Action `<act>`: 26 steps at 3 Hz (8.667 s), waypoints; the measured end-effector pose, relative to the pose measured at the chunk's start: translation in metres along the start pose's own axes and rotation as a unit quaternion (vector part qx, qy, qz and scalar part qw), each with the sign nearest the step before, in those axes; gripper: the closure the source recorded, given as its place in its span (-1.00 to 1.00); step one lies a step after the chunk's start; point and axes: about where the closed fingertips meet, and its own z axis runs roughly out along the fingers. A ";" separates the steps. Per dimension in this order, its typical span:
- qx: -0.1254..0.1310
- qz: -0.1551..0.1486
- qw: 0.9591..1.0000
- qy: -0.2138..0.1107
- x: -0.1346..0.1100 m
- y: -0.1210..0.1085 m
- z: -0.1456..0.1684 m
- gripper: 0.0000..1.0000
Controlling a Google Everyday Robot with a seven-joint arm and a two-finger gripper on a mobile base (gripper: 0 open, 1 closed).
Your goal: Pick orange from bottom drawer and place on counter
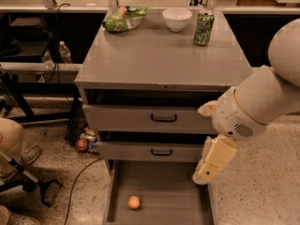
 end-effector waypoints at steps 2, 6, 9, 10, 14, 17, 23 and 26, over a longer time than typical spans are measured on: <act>0.000 0.009 1.000 0.003 0.020 -0.006 0.035 -1.00; -0.008 0.080 0.996 -0.048 0.087 -0.017 0.166 -1.00; -0.066 0.088 0.990 -0.086 0.140 -0.021 0.317 -1.00; -0.087 0.095 0.987 -0.100 0.142 -0.016 0.374 -1.00; -0.090 0.073 0.980 -0.160 0.150 -0.036 0.464 -1.00; -0.054 0.058 0.975 -0.207 0.167 -0.087 0.584 -1.00; -0.118 -0.014 0.944 -0.308 0.141 -0.078 0.706 -1.00; -0.095 -0.046 0.930 -0.351 0.123 -0.076 0.742 -0.94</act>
Offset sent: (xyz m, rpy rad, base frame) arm 0.0164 -0.0108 -0.1092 -0.0132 0.0320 -0.0410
